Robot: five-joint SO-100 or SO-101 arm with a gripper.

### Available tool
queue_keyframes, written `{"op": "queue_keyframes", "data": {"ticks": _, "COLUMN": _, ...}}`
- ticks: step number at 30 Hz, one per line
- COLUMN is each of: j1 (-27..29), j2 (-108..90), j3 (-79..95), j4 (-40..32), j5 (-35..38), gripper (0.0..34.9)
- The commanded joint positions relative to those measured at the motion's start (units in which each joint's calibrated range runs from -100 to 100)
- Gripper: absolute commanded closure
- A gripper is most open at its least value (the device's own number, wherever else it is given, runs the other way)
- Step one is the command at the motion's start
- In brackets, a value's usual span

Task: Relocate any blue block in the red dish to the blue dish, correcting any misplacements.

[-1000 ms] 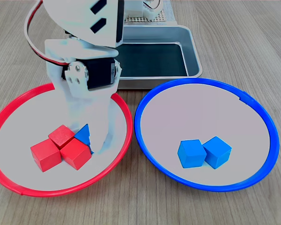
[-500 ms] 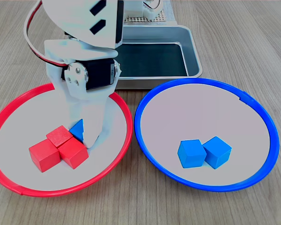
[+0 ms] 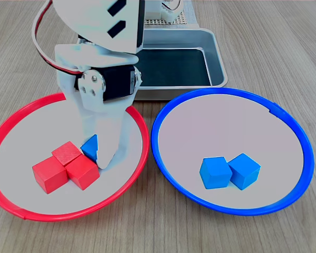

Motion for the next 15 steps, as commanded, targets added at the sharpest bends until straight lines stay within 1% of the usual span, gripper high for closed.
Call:
{"op": "queue_keyframes", "data": {"ticks": 1, "j1": -0.5, "j2": -4.0, "j3": -3.1, "j4": 1.2, "j5": -0.7, "gripper": 34.6}}
{"op": "queue_keyframes", "data": {"ticks": 10, "j1": -1.7, "j2": -13.1, "j3": -3.8, "j4": 5.4, "j5": -2.6, "gripper": 34.6}}
{"op": "queue_keyframes", "data": {"ticks": 15, "j1": -4.7, "j2": -17.3, "j3": -6.3, "j4": 10.2, "j5": -6.2, "gripper": 34.6}}
